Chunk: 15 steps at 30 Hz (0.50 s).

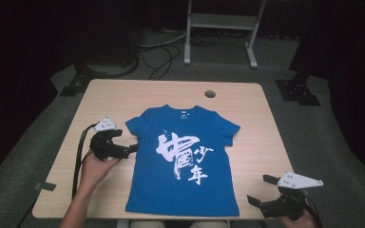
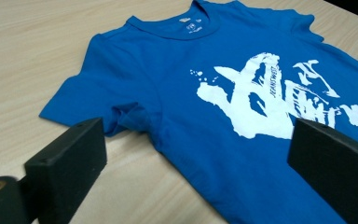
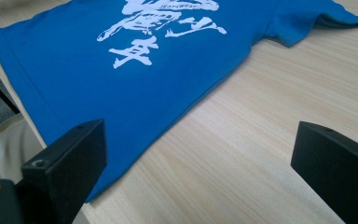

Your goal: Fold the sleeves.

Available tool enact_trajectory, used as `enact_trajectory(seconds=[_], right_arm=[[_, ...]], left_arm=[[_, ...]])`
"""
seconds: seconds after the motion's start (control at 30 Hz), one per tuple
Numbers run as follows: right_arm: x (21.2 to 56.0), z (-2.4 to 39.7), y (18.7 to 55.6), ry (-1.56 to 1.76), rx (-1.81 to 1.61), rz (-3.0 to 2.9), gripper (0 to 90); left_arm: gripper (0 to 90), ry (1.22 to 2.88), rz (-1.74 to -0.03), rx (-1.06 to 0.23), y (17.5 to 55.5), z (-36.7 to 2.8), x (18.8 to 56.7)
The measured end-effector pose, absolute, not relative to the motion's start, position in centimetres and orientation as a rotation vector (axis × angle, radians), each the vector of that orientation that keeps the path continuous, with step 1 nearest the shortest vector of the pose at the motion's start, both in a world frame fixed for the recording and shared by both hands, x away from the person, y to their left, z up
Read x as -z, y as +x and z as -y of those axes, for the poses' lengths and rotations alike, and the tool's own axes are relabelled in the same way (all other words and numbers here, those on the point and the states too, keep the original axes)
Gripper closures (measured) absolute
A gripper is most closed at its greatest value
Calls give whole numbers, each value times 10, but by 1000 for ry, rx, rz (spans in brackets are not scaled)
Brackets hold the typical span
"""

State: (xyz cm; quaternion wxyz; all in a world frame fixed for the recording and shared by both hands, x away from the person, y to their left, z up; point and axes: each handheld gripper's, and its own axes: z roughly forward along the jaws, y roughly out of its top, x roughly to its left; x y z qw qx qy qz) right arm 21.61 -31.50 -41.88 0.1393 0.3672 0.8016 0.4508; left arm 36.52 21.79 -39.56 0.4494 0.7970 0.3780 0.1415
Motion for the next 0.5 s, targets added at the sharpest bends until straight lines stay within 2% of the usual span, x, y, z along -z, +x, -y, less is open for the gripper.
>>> enact_trajectory(seconds=[0.5], right_arm=[[418,314,215,1059,-1303,-2318,37]], left_arm=[[50,1996,-972,-394,395,-218,397]])
